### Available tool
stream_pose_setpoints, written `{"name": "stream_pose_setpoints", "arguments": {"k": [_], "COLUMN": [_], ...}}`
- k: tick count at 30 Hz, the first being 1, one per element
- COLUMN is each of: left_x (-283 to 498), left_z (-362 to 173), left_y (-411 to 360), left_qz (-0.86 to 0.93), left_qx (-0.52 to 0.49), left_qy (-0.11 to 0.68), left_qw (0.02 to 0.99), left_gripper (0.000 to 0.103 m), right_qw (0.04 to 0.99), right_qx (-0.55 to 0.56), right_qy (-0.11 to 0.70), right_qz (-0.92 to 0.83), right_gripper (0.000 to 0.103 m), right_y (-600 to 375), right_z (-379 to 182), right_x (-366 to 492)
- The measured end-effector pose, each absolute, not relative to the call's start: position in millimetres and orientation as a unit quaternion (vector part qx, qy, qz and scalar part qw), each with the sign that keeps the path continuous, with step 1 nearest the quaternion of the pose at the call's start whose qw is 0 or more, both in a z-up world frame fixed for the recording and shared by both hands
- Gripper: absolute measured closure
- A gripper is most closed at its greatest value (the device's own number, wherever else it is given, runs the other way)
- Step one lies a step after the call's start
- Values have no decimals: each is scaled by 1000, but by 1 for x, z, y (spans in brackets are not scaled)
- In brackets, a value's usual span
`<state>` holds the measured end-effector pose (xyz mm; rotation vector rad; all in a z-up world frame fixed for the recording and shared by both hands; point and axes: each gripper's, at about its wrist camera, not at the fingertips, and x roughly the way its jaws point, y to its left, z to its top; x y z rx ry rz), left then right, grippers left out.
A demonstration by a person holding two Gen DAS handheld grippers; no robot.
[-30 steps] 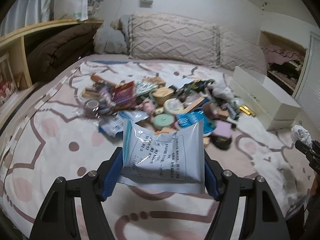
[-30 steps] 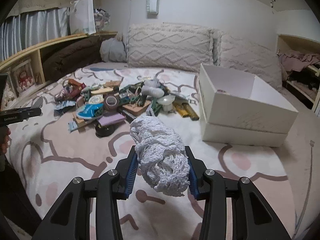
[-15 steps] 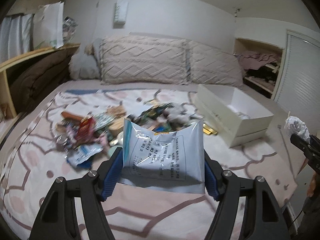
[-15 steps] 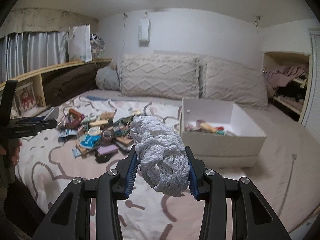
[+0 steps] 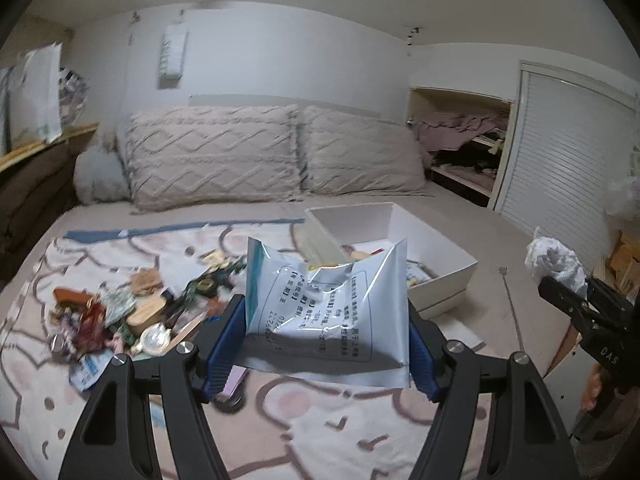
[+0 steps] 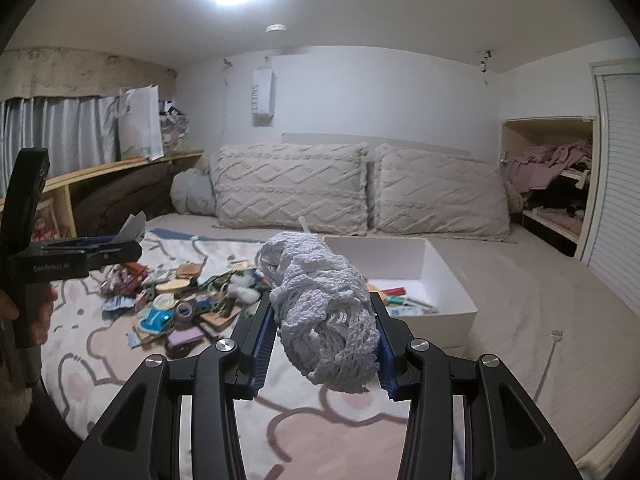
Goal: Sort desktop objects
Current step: 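Lift the lace bundle and clear packet and carry both toward the shoebox, then lower the lace bundle into the shoebox and open the right tool while the left tool holds the packet above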
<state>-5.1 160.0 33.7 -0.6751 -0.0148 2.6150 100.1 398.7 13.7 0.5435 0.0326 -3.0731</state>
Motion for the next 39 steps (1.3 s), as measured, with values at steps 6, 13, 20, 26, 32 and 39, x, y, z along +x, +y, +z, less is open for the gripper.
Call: {"name": "stream_pose_setpoints", "arguments": {"k": [6, 13, 20, 26, 32, 39], "left_x": [-18, -36, -56, -77, -102, -135], "left_z": [47, 70, 86, 90, 91, 87], "left_y": [204, 246, 272, 288, 301, 321], "left_qz": [943, 948, 953, 955, 960, 968], "left_qx": [-237, -207, -191, -181, -176, -161], "left_qy": [-3, -3, -3, -4, -4, 17], "left_qw": [235, 243, 237, 234, 219, 189], "left_gripper": [31, 31, 31, 31, 31, 31], "right_qw": [4, -3, -7, 1, 2, 3], "right_qx": [160, 147, 149, 148, 151, 151], "right_qy": [5, -7, -3, 2, 5, 2], "right_qz": [-987, -989, -989, -989, -988, -989], "right_gripper": [59, 59, 59, 59, 59, 59], "right_y": [423, 452, 472, 487, 503, 524], "right_z": [35, 63, 82, 90, 96, 94], "right_x": [92, 71, 45, 23, -4, -53]}}
